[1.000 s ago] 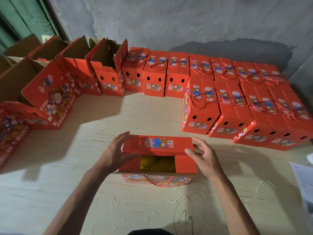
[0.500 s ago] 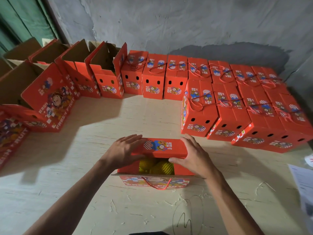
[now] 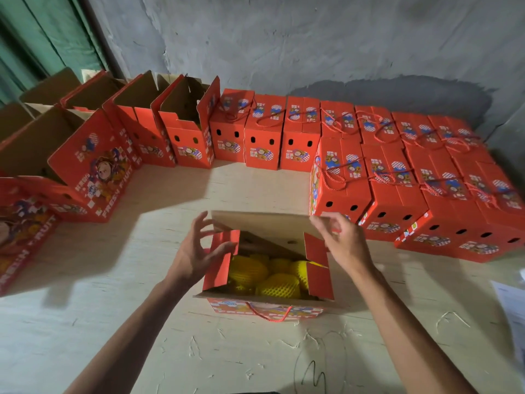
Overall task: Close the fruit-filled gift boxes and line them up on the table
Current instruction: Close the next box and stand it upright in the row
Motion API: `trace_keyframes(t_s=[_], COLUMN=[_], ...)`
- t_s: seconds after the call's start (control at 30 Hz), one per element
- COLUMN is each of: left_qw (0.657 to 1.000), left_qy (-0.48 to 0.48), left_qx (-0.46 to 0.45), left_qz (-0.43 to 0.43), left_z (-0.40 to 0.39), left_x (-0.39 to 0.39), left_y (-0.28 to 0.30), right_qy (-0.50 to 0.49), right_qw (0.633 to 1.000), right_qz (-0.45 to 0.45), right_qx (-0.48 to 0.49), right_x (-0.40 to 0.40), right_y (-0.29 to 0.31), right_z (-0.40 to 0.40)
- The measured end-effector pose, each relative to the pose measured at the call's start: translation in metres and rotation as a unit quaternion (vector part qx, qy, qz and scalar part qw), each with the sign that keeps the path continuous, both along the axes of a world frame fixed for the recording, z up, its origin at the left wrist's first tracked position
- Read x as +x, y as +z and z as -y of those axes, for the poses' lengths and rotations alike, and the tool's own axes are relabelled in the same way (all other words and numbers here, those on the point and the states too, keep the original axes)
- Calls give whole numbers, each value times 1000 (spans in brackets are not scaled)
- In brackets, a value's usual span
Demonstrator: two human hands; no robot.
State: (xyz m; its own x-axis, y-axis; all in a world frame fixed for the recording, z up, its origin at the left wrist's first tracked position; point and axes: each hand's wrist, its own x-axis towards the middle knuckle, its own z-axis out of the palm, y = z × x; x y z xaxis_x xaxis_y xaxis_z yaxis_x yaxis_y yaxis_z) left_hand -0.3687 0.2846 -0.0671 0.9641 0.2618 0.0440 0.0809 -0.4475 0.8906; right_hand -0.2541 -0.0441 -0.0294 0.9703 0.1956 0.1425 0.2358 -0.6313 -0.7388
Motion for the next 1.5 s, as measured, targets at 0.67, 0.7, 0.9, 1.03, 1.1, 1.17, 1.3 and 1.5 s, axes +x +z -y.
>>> trace_keyframes(t_s=[0.67, 0.7, 0.9, 1.03, 1.1, 1.17, 1.3, 1.5], left_qw=[950, 945, 926, 936, 936, 948, 981, 989], left_qy=[-1, 1, 54, 60, 54, 33, -16, -24], left_qx=[250, 256, 291, 268, 267, 236, 141, 109], left_qz=[188, 201, 233, 220, 223, 210, 129, 99], left_z=[17, 17, 18, 23, 23, 22, 17, 16], left_x=[-2, -3, 5, 10, 11, 7, -1, 2], left_y=[-20, -18, -5, 0, 0, -2, -10, -20], right_qy=[9, 7, -3, -15, -17, -7, 45, 108], right_qw=[998, 994, 978, 978, 979, 982, 986, 984], right_qz=[-14, 3, 8, 12, 1, -13, -41, -89], right_qx=[64, 109, 211, 210, 203, 190, 153, 107], right_x=[-17, -18, -21, -19, -19, -18, -21, -21], right_y=[-43, -42, -44, -44, -43, -47, -56, -56], right_z=[-3, -4, -16, -19, -20, -19, -7, 6])
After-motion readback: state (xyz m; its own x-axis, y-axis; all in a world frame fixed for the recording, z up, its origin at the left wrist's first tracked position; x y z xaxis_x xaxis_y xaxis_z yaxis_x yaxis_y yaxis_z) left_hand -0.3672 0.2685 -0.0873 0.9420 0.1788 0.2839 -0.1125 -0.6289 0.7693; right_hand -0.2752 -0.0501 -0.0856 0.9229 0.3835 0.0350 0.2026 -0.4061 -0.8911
